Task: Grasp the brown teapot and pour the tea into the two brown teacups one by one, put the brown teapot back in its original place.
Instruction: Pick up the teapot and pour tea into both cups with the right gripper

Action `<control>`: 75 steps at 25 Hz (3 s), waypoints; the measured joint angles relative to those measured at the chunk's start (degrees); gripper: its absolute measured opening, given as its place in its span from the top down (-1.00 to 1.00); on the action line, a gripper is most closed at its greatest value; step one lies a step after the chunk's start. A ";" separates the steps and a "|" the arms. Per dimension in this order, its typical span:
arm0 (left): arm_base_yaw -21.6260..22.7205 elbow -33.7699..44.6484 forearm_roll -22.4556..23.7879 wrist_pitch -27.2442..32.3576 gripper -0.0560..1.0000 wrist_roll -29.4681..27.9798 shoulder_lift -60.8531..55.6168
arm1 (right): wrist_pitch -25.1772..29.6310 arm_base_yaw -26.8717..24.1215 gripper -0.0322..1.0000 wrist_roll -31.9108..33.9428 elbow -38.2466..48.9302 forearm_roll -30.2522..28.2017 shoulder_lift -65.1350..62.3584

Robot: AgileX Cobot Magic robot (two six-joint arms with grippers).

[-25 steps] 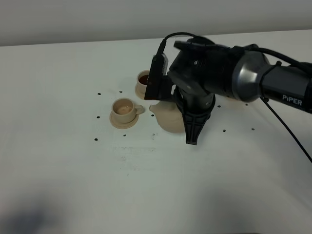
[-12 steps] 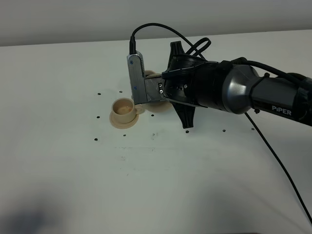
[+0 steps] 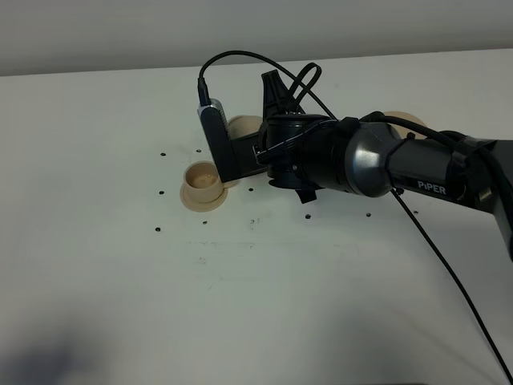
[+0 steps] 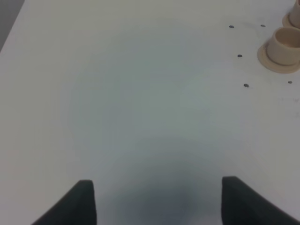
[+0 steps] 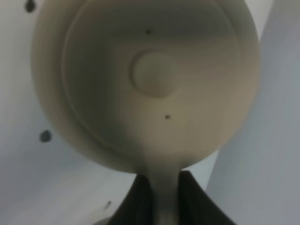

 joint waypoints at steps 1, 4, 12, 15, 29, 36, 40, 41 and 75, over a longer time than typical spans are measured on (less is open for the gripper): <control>0.00 0.00 0.00 0.00 -0.22 0.00 0.00 | -0.36 0.00 0.76 1.03 0.00 -1.26 0.00; 0.00 0.00 0.00 0.00 -0.22 0.00 0.00 | -1.82 0.00 0.76 3.36 0.00 -4.43 0.06; 0.00 0.00 0.00 0.00 -0.22 0.00 0.00 | -2.70 0.31 0.76 10.66 0.00 -15.37 2.71; 0.00 0.00 0.00 0.00 -0.22 0.00 0.00 | -2.77 0.75 0.76 13.89 0.00 -19.92 3.61; 0.00 0.00 0.00 0.00 -0.22 0.00 0.00 | -2.99 0.86 0.76 17.17 0.00 -26.68 4.20; 0.00 0.00 0.00 0.00 -0.22 0.00 0.00 | -3.04 0.86 0.76 17.17 0.00 -29.80 5.04; 0.00 0.00 0.00 0.00 -0.22 0.00 0.00 | -2.99 1.18 0.76 17.03 0.00 -31.74 5.04; 0.00 0.00 0.00 0.00 -0.22 0.00 0.00 | -2.99 1.26 0.76 16.73 0.00 -32.20 5.04; 0.00 0.00 0.00 0.00 -0.22 0.00 0.00 | -3.61 1.44 0.76 7.14 0.00 -39.52 5.04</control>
